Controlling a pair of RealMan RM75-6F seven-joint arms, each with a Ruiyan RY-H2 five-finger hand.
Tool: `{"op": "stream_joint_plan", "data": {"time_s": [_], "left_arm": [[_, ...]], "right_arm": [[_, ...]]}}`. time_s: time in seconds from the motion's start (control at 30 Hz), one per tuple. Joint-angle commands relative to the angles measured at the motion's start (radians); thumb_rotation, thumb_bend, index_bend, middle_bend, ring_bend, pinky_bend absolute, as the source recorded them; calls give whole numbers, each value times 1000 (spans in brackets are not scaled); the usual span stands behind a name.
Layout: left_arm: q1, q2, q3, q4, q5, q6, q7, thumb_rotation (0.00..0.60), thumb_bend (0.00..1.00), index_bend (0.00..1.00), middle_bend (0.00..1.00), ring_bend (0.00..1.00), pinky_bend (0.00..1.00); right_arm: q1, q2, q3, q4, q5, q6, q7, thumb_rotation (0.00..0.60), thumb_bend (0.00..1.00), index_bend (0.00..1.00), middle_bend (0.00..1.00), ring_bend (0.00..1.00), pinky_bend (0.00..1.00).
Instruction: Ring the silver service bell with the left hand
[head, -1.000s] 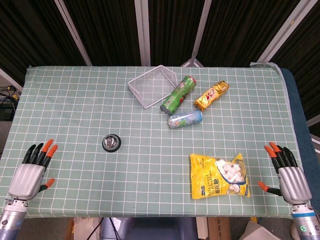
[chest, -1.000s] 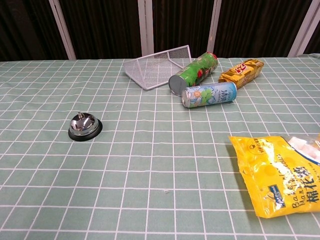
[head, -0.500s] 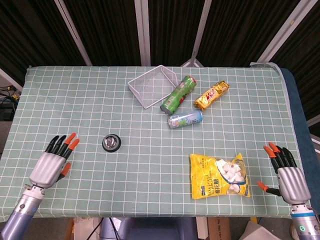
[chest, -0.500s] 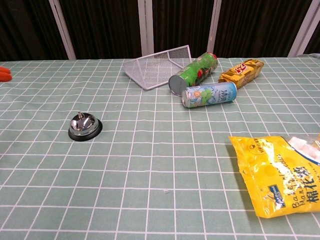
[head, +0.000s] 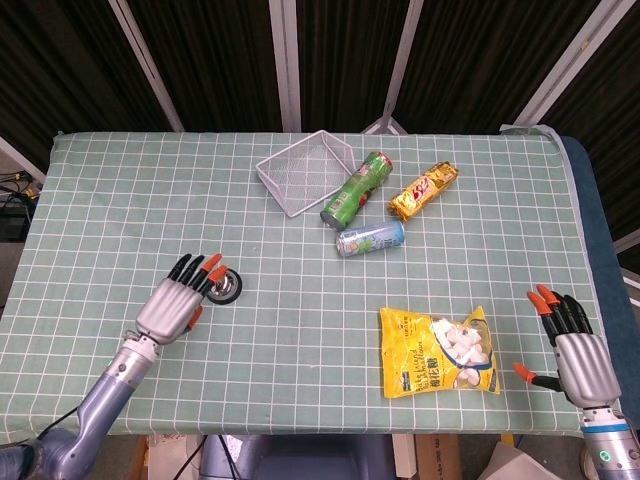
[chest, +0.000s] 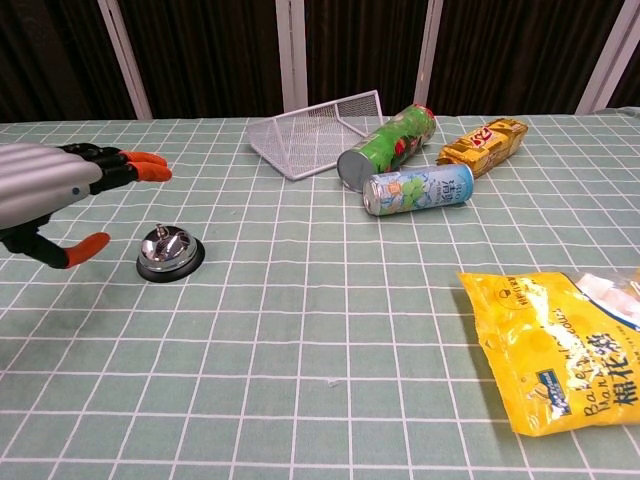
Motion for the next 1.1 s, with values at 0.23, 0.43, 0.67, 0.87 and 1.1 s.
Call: {"op": "stream_joint_plan", "data": {"time_s": [0.23,0.43,0.67,0.87,1.1], "left_arm": [[-46,-64,-1,63,-89,-44,64,600,681,0,0,0,0],[-61,-104,18,127,-134,-59,92,600,683,0,0,0,0],[-67,-125,50,194,-181,-85,109,600,686,0,0,0,0],[-72,-119,63,201,-201,-86,111,600,688,0,0,0,0],[-77,-112,37,178,-171,-33,60,600,688,0,0,0,0]], "right_arm": [[1,4,0,-5,3,-5,10,600,160,0,0,0,0],[1,5,0,-7,6,-6,8,600,160,0,0,0,0],[1,5,0,-10,7,-7,14,600,160,0,0,0,0],[0,6,1,-12,9,-5,20,600,159,0,0,0,0],[0,6,0,-12,6,-5,22,600,160,0,0,0,0]]}}
